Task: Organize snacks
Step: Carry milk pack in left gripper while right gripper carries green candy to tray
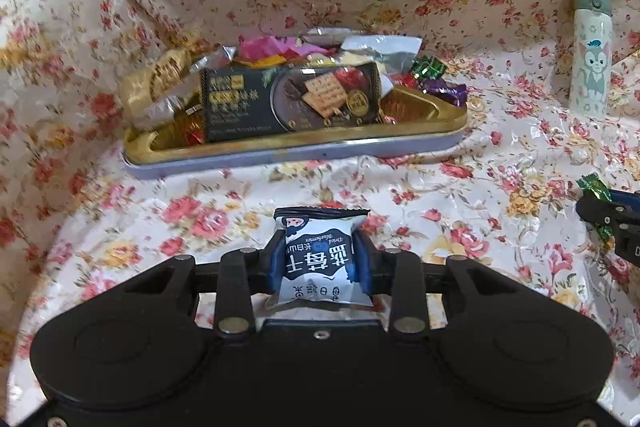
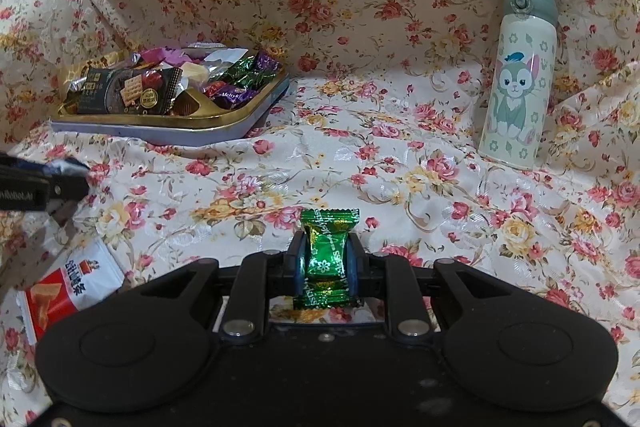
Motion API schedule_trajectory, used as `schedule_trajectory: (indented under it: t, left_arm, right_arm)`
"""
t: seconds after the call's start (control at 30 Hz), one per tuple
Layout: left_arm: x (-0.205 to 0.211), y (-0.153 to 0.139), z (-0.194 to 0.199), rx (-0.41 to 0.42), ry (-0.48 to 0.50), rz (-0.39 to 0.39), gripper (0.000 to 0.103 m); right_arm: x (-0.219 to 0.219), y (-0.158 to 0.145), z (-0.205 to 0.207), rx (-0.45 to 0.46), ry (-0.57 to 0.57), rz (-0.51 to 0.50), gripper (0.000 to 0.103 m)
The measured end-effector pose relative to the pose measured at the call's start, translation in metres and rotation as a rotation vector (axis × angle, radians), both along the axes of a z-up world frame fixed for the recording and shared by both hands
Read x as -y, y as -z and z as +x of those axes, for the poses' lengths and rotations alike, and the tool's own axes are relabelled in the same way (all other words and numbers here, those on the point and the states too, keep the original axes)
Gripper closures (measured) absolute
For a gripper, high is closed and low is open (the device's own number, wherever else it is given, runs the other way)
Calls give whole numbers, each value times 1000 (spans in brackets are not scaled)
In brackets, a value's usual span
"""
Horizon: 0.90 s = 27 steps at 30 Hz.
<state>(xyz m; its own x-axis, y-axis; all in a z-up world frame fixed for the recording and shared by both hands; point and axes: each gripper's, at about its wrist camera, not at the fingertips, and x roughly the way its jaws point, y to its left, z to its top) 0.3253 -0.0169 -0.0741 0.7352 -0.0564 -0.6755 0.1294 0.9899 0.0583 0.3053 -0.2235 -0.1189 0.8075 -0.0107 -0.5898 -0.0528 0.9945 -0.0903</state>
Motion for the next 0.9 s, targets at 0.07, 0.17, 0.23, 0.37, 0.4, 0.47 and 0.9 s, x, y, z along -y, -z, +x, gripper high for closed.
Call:
schedule_trajectory:
  t: [0.07,0.17,0.23,0.37,0.4,0.47,0.9]
  left_arm:
    - [-1,-8,-3,13,-8,3,60]
    - [-6,-23,-9,23,-28,-22,60]
    - [-8,-35,-17,31,-35,-26,60]
    - [-9,-57,-35,34,-35,-15,60]
    - [-9,-64,-42,34,-33,-18,60]
    - [-10,-74,-51,23,-42,-17,60]
    - [-7,-105,-144,10,-13,-25,60]
  right_arm:
    - [-2,-4,2,-23,10,-7,84]
    - [-1,-16,4,-45,32,34,84]
    - [-2,-28,1,-40,41,39,84]
    - [-5,-58,-12,-35,29,36,84]
    - [-6,-65,-16,-34,29,37,84]
    - [-7,-80,-29,-32,28,51,84]
    - [-36,-138,-171,79,-91,142,84]
